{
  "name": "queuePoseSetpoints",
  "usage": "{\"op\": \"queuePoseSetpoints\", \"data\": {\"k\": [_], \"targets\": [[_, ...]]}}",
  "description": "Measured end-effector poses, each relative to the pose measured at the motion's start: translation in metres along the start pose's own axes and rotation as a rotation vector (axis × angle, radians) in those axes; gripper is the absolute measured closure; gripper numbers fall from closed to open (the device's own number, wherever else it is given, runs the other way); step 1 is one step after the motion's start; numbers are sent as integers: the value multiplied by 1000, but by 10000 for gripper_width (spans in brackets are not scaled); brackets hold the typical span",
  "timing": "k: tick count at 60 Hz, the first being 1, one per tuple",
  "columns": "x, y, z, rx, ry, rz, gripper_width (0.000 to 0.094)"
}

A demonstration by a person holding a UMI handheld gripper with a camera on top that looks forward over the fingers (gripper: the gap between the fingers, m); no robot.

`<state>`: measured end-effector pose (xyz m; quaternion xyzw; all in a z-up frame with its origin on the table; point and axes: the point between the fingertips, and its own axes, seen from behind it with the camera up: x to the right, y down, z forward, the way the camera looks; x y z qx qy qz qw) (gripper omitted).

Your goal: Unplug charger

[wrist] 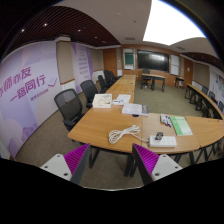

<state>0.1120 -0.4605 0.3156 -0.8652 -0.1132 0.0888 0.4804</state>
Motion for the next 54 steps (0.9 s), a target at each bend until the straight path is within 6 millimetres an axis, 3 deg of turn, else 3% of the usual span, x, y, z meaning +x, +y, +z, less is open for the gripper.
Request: {"op": "queuePoseSetpoints", "data": {"k": [8,9,14,16,25,31,39,48,54], "targets": [[9,7,6,3,20,1,70],[7,11,-5,3,23,3,70],[16,26,-6,-11,39,16,72],[19,29,9,-22,46,21,73],[58,72,40,-66,103,42,77],[102,101,77,-78,166,63,81],[177,115,136,-59,268,104,74],[261,100,213,7,365,139,71],[306,90,265,35,414,144,82]]}}
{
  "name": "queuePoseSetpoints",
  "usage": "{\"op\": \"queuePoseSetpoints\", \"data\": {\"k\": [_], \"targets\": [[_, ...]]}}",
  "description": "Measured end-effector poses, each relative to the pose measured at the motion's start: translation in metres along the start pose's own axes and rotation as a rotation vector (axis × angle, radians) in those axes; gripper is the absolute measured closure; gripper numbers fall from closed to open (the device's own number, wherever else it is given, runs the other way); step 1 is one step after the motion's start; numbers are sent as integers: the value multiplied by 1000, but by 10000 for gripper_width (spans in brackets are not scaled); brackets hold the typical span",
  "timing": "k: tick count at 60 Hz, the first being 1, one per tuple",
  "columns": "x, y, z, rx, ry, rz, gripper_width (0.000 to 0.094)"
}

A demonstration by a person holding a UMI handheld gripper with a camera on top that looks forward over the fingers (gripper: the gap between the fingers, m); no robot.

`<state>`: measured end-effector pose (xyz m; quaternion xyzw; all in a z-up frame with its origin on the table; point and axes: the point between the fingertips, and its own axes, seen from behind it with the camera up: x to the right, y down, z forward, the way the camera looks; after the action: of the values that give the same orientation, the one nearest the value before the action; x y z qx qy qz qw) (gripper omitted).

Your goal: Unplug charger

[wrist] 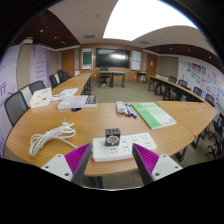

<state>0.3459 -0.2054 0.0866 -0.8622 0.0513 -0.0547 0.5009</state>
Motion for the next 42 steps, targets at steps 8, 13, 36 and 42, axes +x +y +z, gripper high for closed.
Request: {"op": "queuePoseSetpoints", "data": {"k": [8,13,36,42], "targets": [[12,-9,66,10,29,15,86],[11,-9,93,4,21,6,156],[1,0,113,-34,-34,7,702],[-1,-19,104,-34,-58,20,710]]}}
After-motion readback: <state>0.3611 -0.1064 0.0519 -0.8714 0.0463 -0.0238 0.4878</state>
